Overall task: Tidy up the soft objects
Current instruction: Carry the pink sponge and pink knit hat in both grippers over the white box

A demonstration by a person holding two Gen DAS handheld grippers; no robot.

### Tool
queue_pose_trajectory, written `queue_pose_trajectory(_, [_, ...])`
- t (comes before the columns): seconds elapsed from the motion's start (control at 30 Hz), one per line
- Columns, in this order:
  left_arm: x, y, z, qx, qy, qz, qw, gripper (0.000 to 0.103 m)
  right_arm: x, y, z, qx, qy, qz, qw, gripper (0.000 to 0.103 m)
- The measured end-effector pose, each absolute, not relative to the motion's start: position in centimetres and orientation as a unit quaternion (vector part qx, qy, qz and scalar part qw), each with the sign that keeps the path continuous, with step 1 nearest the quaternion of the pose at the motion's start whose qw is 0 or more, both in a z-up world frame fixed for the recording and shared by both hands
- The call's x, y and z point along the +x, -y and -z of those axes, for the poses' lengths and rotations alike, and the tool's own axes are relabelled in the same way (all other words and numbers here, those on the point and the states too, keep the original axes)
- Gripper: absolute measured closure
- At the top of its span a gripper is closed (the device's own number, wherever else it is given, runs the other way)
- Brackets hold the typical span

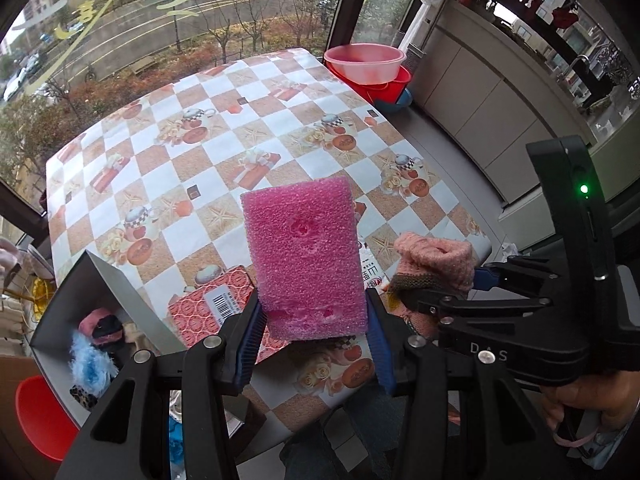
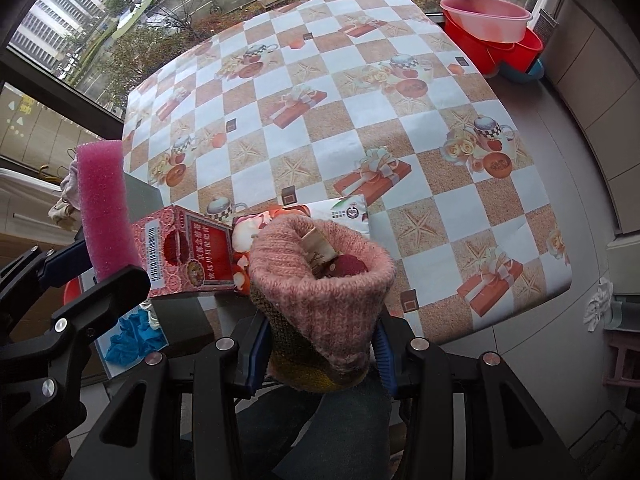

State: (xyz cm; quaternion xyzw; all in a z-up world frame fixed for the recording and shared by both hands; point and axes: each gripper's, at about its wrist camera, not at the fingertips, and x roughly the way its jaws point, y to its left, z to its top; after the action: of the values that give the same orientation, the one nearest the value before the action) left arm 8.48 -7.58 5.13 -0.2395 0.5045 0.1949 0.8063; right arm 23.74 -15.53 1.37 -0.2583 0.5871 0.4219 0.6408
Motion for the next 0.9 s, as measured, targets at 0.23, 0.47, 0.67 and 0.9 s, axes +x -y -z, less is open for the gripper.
queue_pose_trajectory(0.23, [3.9,5.1,-5.8,-0.271,-0.479,-0.244,0.799,0.052,20.5,13.1,-2.9,-0.273,-0.563,-0.456,0.632,0.058])
queue_pose_trajectory(0.47, [-1.5,2.3,-5.7,-0.311,-0.453,-0.307,0.777,0.052,16.8,9.8,-4.1,-0.297,-0.538,-0.496,0.614,0.058])
queue_pose_trajectory(0.67, [-6.4,0.5,-4.5,-0.349,-0.438,-0.363,0.745,0.052,13.1,6.7,-4.5,-0.326,-0.519,-0.532,0.585,0.058])
queue_pose_trajectory(0.9, [-11.3,-0.5,-2.1,-0.381,-0.442,-0.412,0.700,0.052,9.3,4.2,-4.0,-0.359,-0.505,-0.561,0.549,0.058])
